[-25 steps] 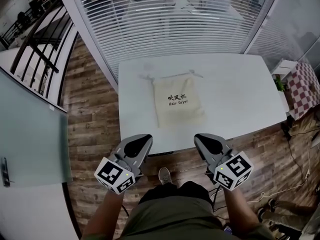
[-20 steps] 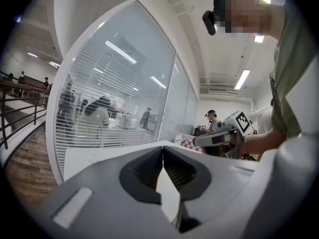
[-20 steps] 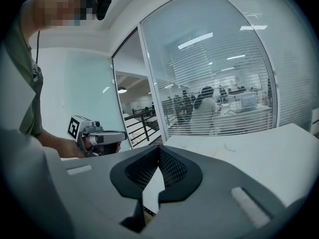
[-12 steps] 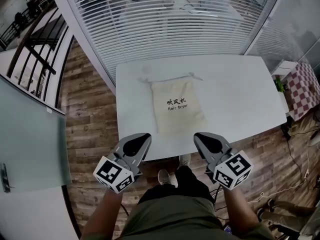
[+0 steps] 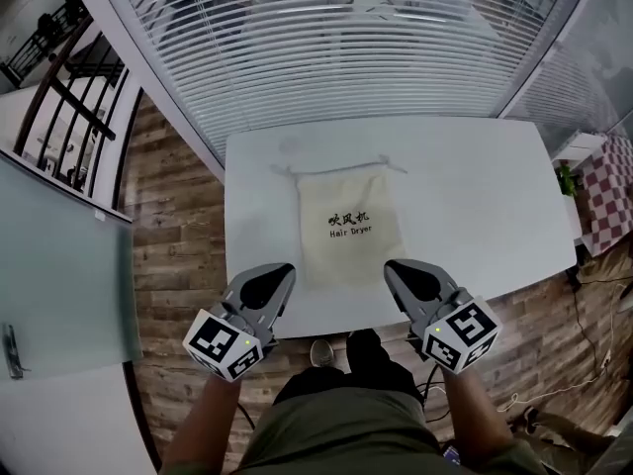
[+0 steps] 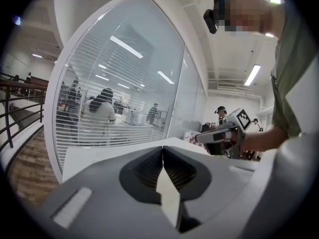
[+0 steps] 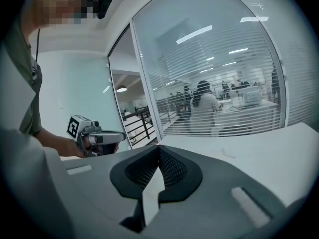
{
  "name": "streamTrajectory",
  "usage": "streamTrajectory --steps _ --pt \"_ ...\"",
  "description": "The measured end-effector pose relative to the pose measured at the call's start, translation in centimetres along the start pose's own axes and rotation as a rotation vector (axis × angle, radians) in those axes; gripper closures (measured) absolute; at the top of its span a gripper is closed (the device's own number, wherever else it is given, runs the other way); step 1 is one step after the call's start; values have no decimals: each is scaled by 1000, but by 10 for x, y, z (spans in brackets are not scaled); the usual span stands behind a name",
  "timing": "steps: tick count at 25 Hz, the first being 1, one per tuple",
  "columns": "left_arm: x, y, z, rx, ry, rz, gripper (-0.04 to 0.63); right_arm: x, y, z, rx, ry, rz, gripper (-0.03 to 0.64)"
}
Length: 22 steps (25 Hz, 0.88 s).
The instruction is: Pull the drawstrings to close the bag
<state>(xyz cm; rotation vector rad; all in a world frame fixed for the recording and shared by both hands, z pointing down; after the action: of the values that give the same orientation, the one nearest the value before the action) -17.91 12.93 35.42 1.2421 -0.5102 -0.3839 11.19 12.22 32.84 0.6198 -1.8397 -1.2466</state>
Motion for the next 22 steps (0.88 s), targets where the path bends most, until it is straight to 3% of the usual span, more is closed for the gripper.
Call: streamTrajectory --steps 22 --pt "125 8 64 -53 -161 89 589 89 -14 -148 -40 -102 58 607"
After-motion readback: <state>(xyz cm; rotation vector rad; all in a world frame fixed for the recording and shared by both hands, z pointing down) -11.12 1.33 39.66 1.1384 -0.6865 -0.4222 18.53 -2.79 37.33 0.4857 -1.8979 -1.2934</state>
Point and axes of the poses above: the fingertips, and each gripper's own axes: x forward along the fingers, z to its left, y out of its underside, the point moved 10 cm from there along -x, backward along the fingers, and after that the axes turned 11 degrees about y, right-handed, at the moved point
